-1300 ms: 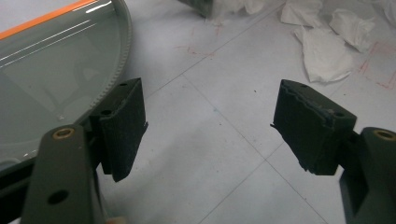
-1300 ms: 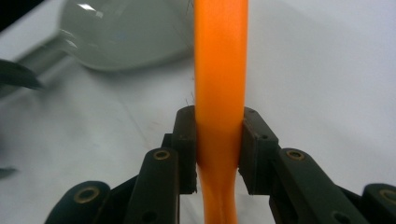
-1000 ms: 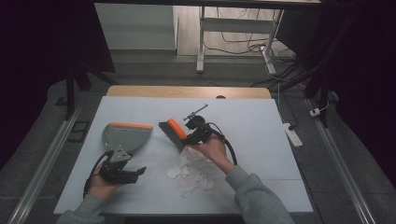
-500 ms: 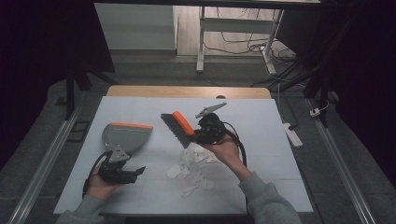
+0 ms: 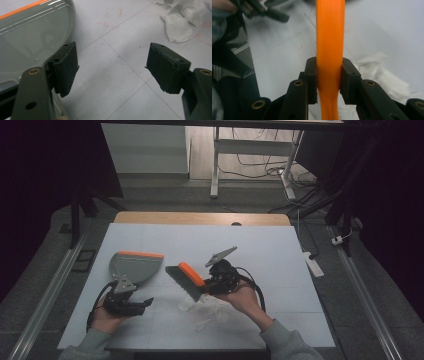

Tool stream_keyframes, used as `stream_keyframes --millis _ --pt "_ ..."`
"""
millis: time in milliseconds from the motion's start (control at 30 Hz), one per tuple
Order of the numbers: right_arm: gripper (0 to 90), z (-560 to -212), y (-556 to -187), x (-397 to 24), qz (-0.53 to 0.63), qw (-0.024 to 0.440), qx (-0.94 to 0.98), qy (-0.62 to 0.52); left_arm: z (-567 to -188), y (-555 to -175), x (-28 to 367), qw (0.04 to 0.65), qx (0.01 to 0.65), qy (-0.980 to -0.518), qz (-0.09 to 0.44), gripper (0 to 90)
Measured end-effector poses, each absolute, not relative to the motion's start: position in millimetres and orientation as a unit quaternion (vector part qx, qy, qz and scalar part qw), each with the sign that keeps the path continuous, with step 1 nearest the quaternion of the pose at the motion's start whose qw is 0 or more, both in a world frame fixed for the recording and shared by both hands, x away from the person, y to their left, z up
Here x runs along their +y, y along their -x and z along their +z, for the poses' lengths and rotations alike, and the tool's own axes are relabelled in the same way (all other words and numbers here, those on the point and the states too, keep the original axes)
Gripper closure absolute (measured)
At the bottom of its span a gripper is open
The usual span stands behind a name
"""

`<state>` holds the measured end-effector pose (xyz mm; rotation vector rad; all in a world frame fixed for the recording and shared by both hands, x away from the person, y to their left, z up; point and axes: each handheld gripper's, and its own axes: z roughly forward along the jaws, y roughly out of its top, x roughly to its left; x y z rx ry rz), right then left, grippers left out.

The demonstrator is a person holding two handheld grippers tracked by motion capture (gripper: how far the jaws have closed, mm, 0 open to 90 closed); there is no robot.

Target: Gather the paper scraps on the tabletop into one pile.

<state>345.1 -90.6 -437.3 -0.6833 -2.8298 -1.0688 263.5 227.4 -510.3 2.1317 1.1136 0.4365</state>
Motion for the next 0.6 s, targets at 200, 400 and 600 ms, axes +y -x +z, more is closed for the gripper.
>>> stream_keyframes --millis 200,400,600 --pt "70.6 -452 -334 -81 -0.336 0.035 -0.919 0.205 -510 -262 235 0.344 0.437 -0.812 0.175 26.2" --pt "70.6 -457 -326 -75 -0.317 0.025 -0.925 0.207 -510 -259 242 0.350 0.444 -0.805 0.182 26.2" --pt "70.5 -464 -317 -64 -0.318 0.061 -0.926 0.194 -509 -258 244 0.352 0.447 -0.801 0.186 26.2"
